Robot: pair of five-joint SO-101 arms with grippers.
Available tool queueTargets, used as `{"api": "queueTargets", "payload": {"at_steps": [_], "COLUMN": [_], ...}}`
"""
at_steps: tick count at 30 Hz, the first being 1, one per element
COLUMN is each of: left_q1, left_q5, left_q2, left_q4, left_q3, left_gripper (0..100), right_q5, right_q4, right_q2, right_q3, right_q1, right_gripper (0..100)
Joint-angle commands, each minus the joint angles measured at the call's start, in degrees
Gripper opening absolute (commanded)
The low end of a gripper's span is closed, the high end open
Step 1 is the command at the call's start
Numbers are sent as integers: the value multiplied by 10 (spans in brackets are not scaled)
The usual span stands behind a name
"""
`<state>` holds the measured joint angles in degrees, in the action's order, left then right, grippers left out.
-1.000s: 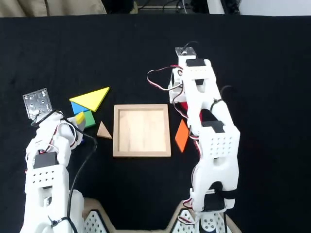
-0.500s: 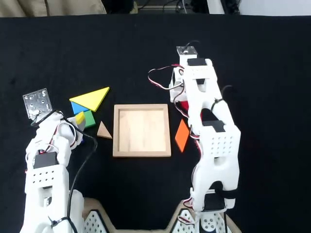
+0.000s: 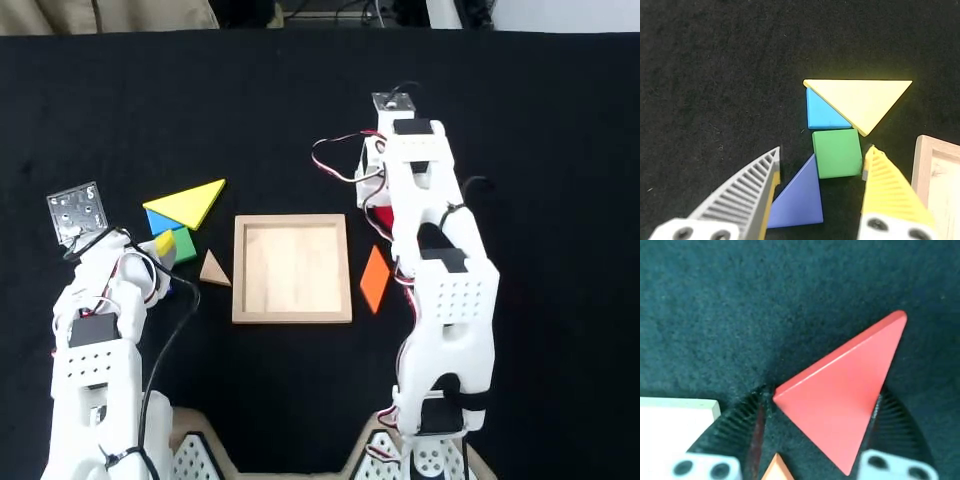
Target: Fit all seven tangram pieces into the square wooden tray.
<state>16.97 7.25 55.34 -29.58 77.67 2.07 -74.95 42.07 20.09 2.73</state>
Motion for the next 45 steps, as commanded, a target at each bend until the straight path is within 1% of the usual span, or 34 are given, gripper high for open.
{"api": "queueTargets", "payload": {"at_steps": [1, 6, 15, 18, 21, 26, 27, 29, 33, 35, 38, 42, 45], "left_q1": [-1, -1, -1, -1, -1, 0, 0, 4, 4, 4, 4, 4, 4], "left_q5": [0, 0, 0, 0, 0, 0, 0, 0, 0, 0, 0, 0, 0], "left_q2": [12, 12, 12, 12, 12, 12, 12, 12, 12, 12, 12, 12, 12], "left_q4": [4, 4, 4, 5, 5, 5, 5, 5, 5, 5, 5, 5, 4], "left_q3": [-5, -6, -5, -5, -5, -5, -5, -5, -5, -4, -4, -4, -4], "left_gripper": [263, 263, 263, 263, 263, 263, 263, 263, 263, 263, 263, 263, 263], "right_q5": [-11, -29, -59, -86, -141, -298, -320, -332, -324, -283, -202, -120, -78], "right_q4": [-16, -75, -82, -109, -137, -200, -203, -191, -142, -125, -116, -116, -107], "right_q2": [-4, -42, -104, -139, -189, -262, -276, -305, -369, -400, -442, -478, -486], "right_q3": [47, 73, 32, 35, 31, -10, -28, -72, -166, -202, -240, -271, -288], "right_q1": [-16, -13, -13, -11, 4, 75, 91, 126, 184, 204, 218, 215, 215], "right_gripper": [241, 241, 240, 240, 240, 240, 240, 240, 240, 240, 240, 240, 240]}}
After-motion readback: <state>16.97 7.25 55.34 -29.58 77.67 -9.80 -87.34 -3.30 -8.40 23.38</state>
